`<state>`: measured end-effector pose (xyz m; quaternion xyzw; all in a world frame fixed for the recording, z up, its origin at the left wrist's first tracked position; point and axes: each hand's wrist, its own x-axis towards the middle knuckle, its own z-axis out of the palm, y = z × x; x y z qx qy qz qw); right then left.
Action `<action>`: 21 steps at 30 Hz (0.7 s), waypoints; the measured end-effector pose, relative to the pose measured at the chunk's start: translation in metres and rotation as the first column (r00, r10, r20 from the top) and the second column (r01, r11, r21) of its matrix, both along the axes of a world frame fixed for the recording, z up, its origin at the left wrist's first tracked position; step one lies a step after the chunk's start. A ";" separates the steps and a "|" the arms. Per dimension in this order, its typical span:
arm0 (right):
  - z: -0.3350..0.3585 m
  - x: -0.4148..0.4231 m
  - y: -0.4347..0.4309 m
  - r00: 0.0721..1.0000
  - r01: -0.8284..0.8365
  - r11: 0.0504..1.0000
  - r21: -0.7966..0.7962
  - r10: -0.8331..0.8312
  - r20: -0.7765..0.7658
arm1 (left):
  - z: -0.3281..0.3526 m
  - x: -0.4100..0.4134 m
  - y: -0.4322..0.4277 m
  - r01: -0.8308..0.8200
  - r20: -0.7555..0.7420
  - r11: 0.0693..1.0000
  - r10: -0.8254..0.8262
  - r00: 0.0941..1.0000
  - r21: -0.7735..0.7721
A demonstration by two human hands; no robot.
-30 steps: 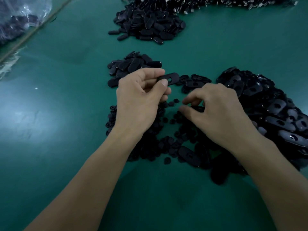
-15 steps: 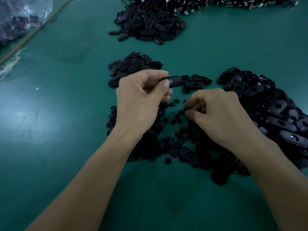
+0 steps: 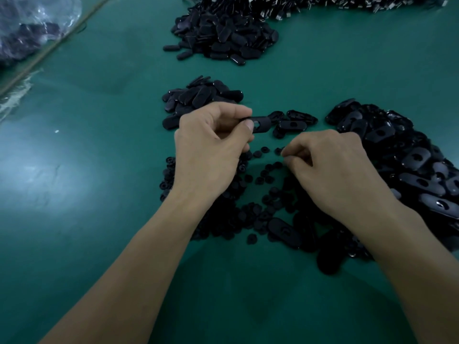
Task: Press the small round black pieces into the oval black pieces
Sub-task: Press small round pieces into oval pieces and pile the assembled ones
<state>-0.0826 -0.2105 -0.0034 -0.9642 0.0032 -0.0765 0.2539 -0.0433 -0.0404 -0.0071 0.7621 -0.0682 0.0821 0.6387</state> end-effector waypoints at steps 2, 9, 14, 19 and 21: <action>0.000 -0.001 0.001 1.000 0.007 1.000 0.018 -0.008 0.023 | 0.000 0.000 0.000 0.000 -0.002 1.000 0.000 1.000 0.000; 0.005 0.001 0.003 0.996 -0.013 1.000 0.017 0.012 0.089 | 0.000 0.000 -0.001 0.007 -0.008 1.000 -0.007 1.000 -0.014; 0.005 0.001 0.002 0.995 -0.087 0.996 -0.026 0.085 -0.043 | 0.001 -0.001 -0.002 0.012 -0.006 1.000 -0.012 1.000 -0.005; 0.005 0.000 0.000 0.996 -0.069 0.998 0.010 0.070 -0.052 | 0.000 -0.001 -0.001 0.017 -0.008 1.000 -0.017 1.000 0.001; 0.006 -0.002 0.002 0.997 -0.071 0.992 0.109 0.072 -0.001 | 0.000 -0.001 -0.001 0.020 -0.010 1.000 -0.020 1.000 0.001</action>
